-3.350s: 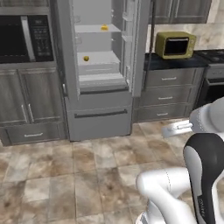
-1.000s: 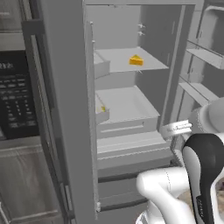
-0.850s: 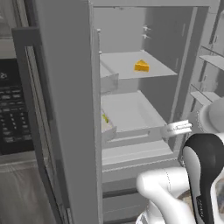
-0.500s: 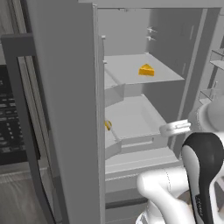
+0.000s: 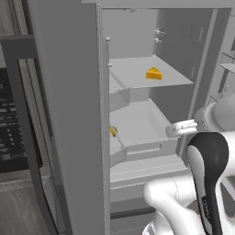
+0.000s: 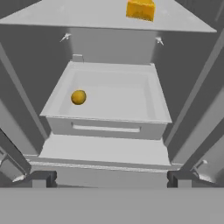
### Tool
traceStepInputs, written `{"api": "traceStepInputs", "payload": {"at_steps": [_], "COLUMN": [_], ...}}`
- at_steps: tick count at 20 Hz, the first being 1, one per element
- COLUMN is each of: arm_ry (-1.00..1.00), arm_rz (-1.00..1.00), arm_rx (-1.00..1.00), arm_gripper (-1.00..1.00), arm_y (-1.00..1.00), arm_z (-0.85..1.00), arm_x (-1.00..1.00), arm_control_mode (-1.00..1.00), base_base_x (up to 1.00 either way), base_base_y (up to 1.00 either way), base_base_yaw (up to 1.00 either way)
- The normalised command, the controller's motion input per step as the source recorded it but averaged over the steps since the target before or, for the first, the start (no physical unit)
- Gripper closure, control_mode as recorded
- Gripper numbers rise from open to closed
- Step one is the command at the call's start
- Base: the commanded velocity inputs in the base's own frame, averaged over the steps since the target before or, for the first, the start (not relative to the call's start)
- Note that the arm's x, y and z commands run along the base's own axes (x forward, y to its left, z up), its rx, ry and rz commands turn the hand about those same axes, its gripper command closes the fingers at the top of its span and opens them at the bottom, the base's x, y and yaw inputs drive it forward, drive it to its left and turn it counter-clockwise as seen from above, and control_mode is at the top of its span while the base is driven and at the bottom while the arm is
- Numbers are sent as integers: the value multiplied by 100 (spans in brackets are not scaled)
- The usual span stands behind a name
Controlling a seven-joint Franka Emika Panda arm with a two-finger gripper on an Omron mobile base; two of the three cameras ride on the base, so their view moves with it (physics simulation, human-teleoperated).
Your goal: Take the cheese, steak, and lemon from the fridge and place them on the plate on the dining counter to create an appetizer plate.
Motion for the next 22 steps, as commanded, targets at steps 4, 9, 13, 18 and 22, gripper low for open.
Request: {"api": "traceStepInputs", "payload": {"at_steps": [4, 9, 13, 18, 22], "arm_ry": [-1, -2, -4, -9, -2], "arm_rz": [-7, -7, -2, 0, 0], "arm_rx": [0, 0, 0, 2, 2], "arm_gripper": [-100, -100, -100, -100, -100], "arm_y": [0, 0, -13, -16, -10], "arm_z": [39, 40, 3, 0, 0], "arm_x": [31, 58, 78, 75, 71], "arm_control_mode": [-100, -100, -100, -100, -100], "base_base_x": [0, 0, 0, 0, 0], "base_base_y": [0, 0, 0, 0, 0], "base_base_yaw": [0, 0, 0, 0, 0]}}
